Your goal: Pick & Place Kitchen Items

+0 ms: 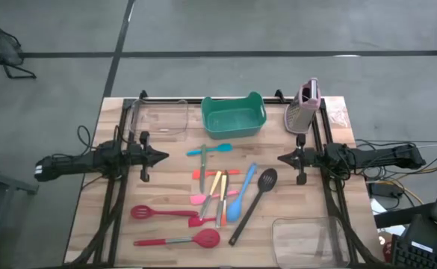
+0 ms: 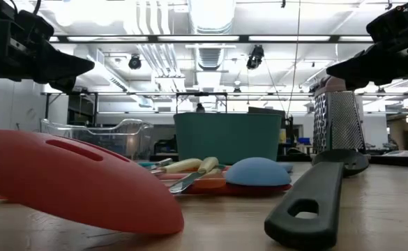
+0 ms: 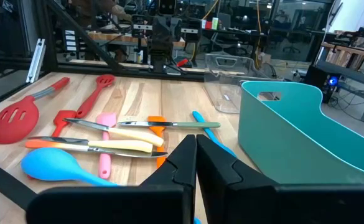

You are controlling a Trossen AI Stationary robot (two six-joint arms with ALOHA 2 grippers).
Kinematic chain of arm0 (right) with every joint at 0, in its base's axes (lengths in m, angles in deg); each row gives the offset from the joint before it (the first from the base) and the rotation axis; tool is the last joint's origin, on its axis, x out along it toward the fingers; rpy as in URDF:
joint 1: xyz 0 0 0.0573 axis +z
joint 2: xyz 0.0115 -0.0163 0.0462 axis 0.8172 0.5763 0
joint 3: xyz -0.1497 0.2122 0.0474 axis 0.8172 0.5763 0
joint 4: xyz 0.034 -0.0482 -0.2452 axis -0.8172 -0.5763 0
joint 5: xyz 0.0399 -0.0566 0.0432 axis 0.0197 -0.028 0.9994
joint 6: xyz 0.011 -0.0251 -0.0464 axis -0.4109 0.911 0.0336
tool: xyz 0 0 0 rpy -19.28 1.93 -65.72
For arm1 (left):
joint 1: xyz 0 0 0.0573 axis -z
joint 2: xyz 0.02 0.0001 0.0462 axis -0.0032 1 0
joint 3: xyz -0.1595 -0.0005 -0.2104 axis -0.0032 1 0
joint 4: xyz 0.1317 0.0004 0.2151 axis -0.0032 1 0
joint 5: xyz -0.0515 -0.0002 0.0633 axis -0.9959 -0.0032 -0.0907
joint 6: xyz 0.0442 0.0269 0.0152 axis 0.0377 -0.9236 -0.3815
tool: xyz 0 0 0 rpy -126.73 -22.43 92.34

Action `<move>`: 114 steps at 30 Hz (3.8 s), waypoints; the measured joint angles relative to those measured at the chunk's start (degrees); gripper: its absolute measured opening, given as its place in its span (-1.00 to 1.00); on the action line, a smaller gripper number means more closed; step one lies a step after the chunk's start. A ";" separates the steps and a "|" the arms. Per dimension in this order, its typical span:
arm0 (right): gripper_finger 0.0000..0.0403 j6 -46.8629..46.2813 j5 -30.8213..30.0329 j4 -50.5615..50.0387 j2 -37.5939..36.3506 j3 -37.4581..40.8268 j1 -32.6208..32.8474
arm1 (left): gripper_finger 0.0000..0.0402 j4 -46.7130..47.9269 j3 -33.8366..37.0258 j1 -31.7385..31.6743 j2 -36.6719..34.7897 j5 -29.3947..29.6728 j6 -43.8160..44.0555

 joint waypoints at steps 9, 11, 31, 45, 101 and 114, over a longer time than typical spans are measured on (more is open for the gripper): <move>-0.96 -0.01 -0.01 0.01 0.00 -0.01 0.00 | -0.91 0.00 0.00 -0.02 -0.01 0.00 0.01; -0.96 0.00 -0.01 0.01 0.00 -0.01 0.00 | -0.91 0.00 0.00 -0.01 0.00 0.02 0.01; -0.96 -0.01 -0.01 0.02 0.00 0.01 0.00 | -0.91 0.01 0.00 0.00 -0.02 0.00 0.01; -0.96 0.00 0.00 0.00 -0.01 -0.01 0.00 | -0.91 0.00 0.00 -0.01 0.00 0.00 0.01; -0.96 0.00 0.01 0.00 -0.01 0.01 0.00 | -0.91 0.00 0.00 -0.01 -0.01 0.00 0.00; -0.96 16.89 -1.62 0.41 0.00 -0.01 -0.02 | -0.91 0.01 0.00 -0.02 -0.02 0.00 0.01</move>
